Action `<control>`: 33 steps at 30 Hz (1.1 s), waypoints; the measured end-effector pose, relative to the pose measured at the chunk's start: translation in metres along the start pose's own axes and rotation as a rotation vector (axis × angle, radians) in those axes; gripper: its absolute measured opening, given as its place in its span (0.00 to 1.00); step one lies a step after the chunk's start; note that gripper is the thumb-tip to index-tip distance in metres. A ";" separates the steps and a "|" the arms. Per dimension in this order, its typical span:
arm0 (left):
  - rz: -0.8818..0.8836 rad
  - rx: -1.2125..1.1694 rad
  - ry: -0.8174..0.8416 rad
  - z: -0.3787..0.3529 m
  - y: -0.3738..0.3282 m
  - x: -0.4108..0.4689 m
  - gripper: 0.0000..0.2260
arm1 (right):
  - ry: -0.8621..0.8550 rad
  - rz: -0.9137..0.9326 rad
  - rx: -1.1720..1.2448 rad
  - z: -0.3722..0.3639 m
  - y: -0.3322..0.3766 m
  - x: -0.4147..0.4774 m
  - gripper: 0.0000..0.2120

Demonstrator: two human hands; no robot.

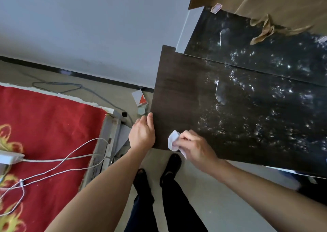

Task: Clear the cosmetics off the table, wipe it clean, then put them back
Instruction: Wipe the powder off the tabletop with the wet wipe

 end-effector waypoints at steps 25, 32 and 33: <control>0.024 0.224 -0.231 -0.026 -0.053 0.003 0.18 | -0.138 -0.289 -0.510 0.088 -0.140 0.175 0.15; 0.051 0.275 -0.246 -0.027 -0.055 0.003 0.17 | -0.076 -0.274 -0.480 0.083 -0.158 0.161 0.24; 0.052 0.279 -0.247 -0.027 -0.055 0.003 0.17 | -0.063 -0.318 -0.484 0.088 -0.170 0.151 0.24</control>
Point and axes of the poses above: each hand's wrist, its own x-axis towards the middle knuckle, its own z-axis out of the back of the hand, y = z × x, the point moved 6 cm from there along x, towards the middle knuckle, and after that the axes turned 10 degrees about -x, right-handed, at the moved point
